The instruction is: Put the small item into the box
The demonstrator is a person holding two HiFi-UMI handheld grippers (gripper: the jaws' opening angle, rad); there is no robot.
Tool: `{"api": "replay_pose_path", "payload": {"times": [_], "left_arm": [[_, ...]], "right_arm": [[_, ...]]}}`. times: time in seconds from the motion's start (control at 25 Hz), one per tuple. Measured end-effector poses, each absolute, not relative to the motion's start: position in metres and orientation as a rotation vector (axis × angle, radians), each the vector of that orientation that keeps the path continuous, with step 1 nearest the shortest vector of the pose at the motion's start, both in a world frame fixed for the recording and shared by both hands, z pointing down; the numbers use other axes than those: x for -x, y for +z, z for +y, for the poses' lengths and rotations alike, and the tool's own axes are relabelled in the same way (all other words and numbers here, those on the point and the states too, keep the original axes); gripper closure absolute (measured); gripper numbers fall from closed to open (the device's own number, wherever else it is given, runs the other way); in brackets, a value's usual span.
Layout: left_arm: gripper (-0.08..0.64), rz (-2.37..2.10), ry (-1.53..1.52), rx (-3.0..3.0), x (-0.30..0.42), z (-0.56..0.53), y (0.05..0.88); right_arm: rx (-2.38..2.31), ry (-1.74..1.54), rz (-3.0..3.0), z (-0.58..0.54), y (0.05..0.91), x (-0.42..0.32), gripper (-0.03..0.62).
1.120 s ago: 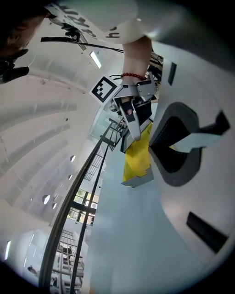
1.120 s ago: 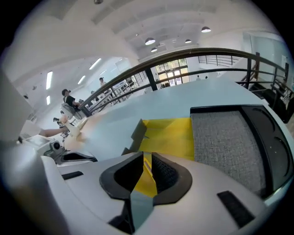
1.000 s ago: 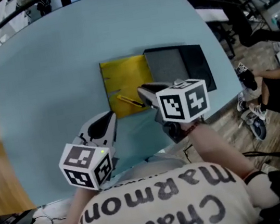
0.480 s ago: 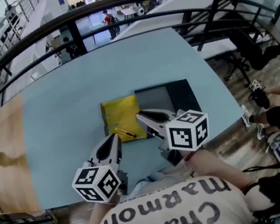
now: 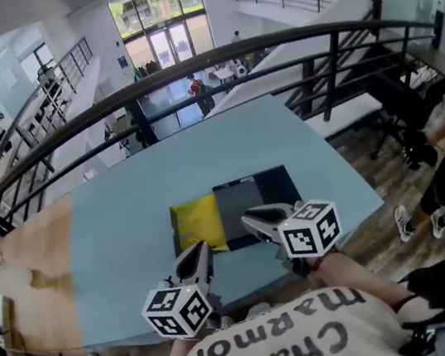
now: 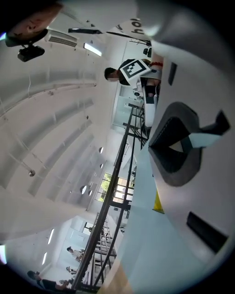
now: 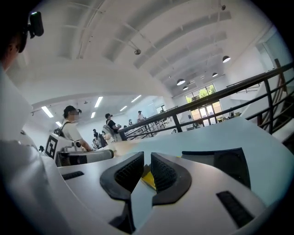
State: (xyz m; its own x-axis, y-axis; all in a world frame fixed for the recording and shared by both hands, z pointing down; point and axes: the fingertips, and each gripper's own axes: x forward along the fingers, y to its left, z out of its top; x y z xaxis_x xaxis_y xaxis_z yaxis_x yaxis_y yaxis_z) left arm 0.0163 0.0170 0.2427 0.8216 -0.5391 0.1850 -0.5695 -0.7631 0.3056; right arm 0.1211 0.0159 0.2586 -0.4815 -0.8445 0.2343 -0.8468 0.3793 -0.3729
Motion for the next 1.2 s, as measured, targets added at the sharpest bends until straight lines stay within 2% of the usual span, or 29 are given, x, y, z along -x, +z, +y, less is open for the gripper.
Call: {"api": "replay_pose_path", "payload": {"times": [0.48,1.2], "left_arm": [[0.558,-0.881,0.1,-2.651,-0.03,0.055,0.243],[0.558,-0.967,0.114,-2.642,-0.014,0.077,0.246]], "right_arm": [[-1.603,0.694,-2.519,0.067,0.276,-0.16,0.532],[-1.574,0.7,-2.498,0.079,0.289,-0.157,0.543]]}}
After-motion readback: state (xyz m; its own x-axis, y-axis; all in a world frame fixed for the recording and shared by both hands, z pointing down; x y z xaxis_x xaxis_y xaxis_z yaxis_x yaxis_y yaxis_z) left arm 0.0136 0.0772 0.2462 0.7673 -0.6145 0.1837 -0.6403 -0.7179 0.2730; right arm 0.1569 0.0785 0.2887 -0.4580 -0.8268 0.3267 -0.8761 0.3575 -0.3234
